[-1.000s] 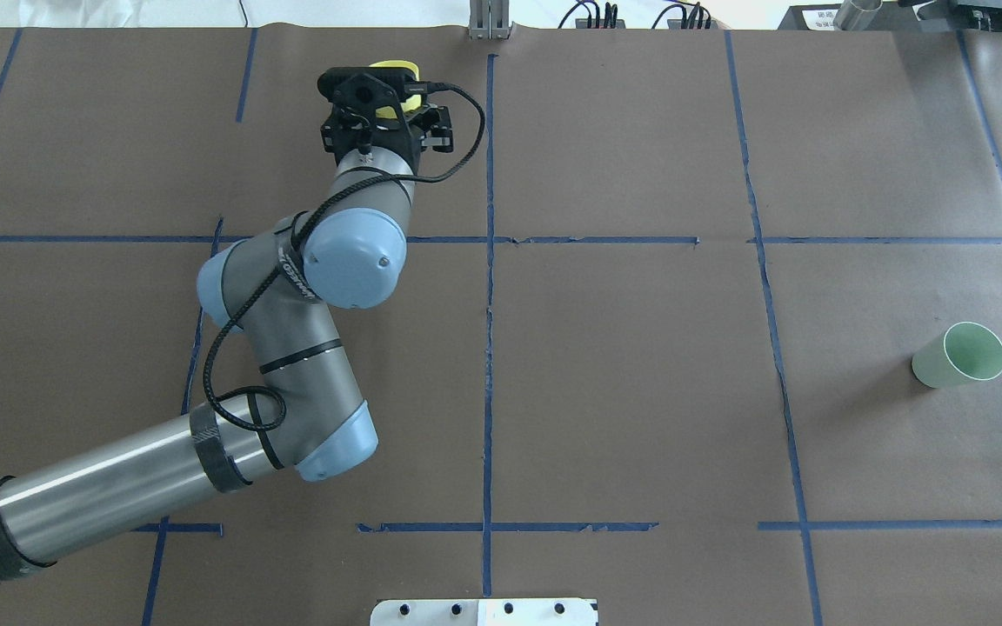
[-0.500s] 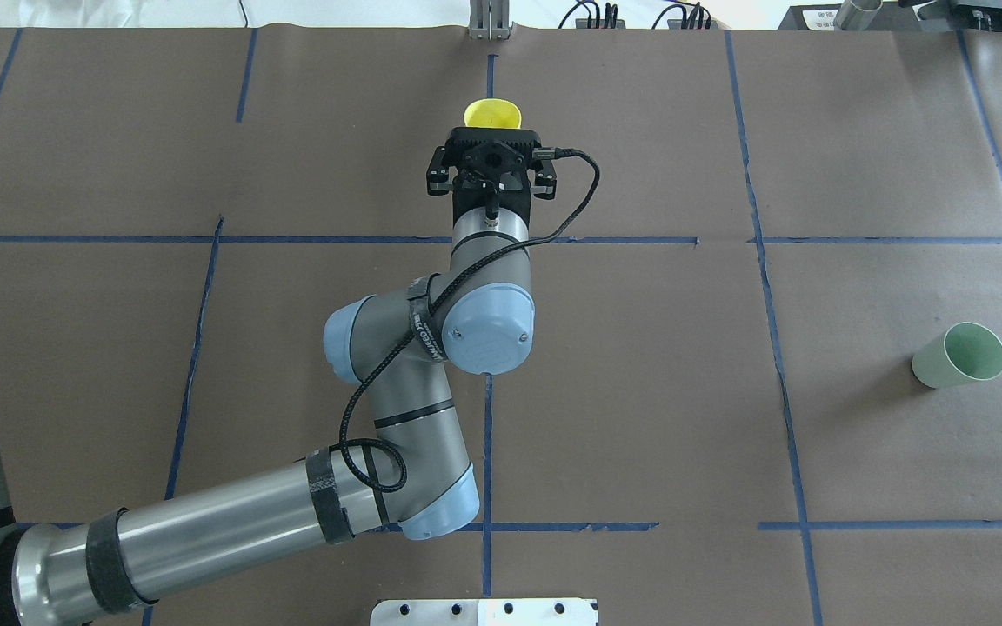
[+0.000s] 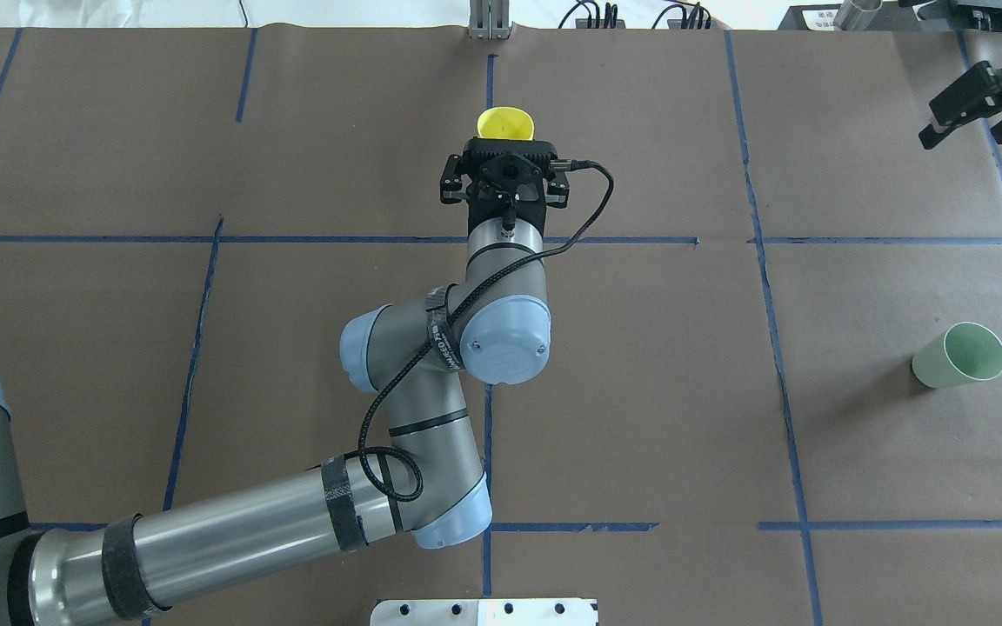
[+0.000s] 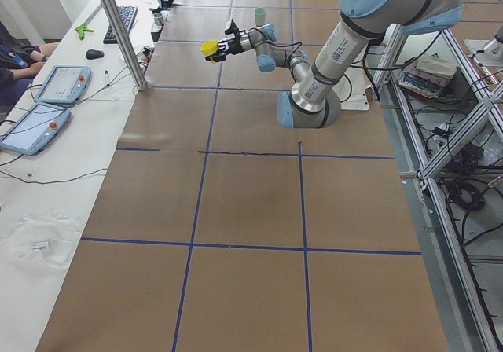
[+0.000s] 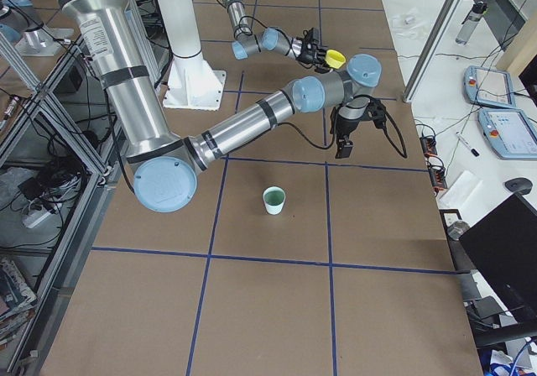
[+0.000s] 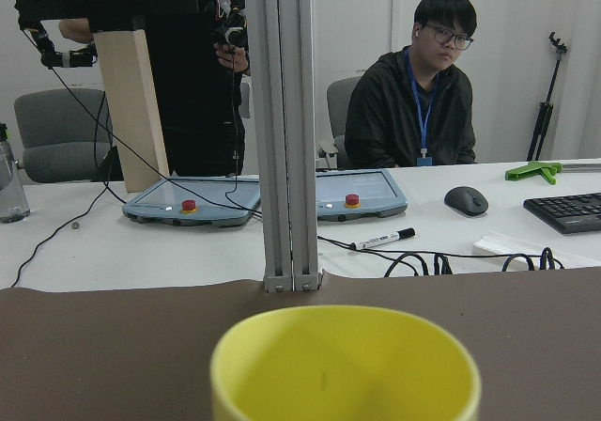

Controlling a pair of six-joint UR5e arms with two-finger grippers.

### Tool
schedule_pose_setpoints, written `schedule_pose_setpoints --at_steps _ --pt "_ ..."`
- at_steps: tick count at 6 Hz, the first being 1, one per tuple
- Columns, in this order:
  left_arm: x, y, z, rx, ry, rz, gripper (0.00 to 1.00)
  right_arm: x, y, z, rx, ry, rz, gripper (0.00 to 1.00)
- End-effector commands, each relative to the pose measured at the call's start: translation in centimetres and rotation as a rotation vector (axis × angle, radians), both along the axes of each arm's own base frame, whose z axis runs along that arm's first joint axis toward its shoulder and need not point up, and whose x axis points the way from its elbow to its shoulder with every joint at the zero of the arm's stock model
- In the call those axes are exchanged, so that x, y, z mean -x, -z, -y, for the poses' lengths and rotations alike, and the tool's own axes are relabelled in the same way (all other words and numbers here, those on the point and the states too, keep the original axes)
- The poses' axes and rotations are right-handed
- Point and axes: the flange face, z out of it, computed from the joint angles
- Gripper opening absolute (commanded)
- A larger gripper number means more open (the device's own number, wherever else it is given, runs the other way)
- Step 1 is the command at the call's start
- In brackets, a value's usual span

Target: Transfer and stack yellow cup on green cup

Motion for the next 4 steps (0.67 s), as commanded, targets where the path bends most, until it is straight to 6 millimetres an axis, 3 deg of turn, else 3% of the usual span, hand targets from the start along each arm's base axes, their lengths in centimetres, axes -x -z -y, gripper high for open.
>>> schedule_pose_setpoints --at_steps 1,2,4 --pt "-0.3 0.0 -0.4 0.001 -0.005 -0.005 0.29 6.8 7.3 0.4 0.053 -0.010 0.024 0.99" --pt "-0.6 0.0 -0.8 0.001 -0.011 -0.004 0.29 9.6 10.1 1.1 0.070 -0.007 0.035 1.00" --pt "-0.7 0.0 -1.0 0.001 -0.016 -0.006 0.29 17.6 17.0 5.7 0.121 0.056 0.055 1.00"
